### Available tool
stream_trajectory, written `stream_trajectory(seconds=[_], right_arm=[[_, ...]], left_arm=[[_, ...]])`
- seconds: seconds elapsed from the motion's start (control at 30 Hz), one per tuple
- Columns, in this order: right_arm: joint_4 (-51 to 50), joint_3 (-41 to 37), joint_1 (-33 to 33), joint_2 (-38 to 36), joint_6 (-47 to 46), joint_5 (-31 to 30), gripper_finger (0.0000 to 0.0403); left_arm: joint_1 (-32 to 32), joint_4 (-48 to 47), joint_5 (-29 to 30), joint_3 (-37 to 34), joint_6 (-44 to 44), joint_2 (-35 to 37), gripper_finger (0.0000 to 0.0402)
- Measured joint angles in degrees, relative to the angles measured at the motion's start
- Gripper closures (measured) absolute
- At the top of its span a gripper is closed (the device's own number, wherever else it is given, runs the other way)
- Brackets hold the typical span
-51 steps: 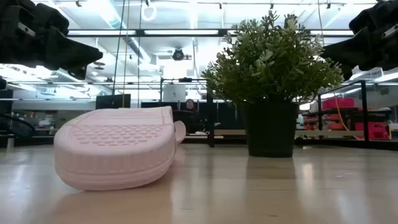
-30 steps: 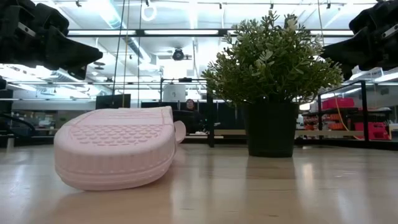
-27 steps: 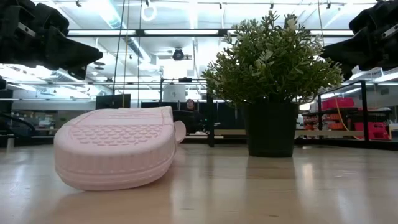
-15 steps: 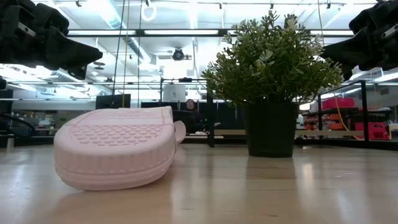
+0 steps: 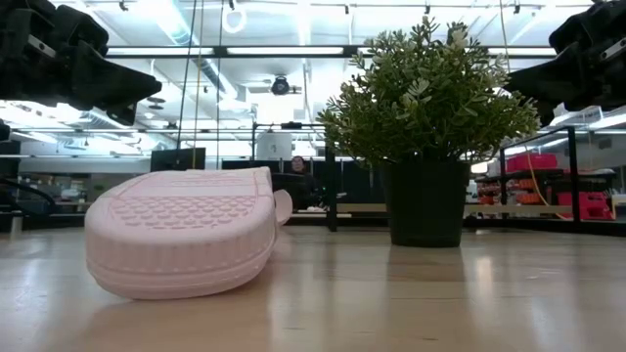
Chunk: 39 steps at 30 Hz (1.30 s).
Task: Pick and place slides into the shelf
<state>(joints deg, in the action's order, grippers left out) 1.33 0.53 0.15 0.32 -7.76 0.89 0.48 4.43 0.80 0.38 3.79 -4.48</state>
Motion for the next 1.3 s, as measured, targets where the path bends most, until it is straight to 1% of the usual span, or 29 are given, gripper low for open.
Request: stream_trajectory(seconds=[0.23, 0.57, 0.93, 1.3], right_arm=[[0.0, 0.0, 0.0, 0.0, 0.0, 0.0, 0.0385], [0.0, 0.0, 0.0, 0.0, 0.0, 0.0, 0.0385], [0.0, 0.0, 0.0, 0.0, 0.0, 0.0, 0.0385], [0.0, 0.0, 0.0, 0.0, 0.0, 0.0, 0.0385]], left_arm=[[0.0, 0.0, 0.0, 0.0, 0.0, 0.0, 0.0344], [0.0, 0.0, 0.0, 0.0, 0.0, 0.0, 0.0333], [0.0, 0.0, 0.0, 0.0, 0.0, 0.0, 0.0344], [0.0, 0.0, 0.0, 0.0, 0.0, 0.0, 0.0333]])
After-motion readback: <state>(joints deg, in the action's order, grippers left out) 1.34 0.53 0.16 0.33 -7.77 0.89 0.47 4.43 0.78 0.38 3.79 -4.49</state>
